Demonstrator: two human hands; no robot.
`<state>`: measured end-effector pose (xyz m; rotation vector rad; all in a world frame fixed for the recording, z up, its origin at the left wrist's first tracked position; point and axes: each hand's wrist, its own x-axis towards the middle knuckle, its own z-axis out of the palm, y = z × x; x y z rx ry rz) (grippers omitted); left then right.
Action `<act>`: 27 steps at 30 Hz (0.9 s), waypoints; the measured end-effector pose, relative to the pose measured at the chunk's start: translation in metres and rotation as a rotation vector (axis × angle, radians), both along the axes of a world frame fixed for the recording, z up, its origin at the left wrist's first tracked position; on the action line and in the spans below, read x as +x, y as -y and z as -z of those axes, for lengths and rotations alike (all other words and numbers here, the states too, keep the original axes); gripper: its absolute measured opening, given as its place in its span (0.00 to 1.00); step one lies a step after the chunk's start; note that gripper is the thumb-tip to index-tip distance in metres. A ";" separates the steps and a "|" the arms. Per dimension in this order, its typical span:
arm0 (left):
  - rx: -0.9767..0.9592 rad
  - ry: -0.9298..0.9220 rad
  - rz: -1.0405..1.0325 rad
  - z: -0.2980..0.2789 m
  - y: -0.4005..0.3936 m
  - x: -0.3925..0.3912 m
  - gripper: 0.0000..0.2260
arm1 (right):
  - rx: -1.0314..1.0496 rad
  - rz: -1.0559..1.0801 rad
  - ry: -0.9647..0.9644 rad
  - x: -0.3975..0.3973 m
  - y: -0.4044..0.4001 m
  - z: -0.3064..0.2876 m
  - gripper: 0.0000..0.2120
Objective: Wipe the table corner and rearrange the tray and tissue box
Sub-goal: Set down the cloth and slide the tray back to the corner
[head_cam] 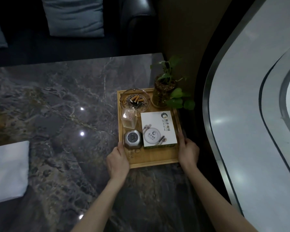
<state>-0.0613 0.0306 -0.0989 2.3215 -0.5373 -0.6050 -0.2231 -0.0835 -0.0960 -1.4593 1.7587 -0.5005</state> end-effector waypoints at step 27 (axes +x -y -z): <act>0.475 0.324 0.552 -0.017 0.006 0.018 0.23 | -0.233 -0.328 -0.456 -0.006 -0.003 -0.003 0.13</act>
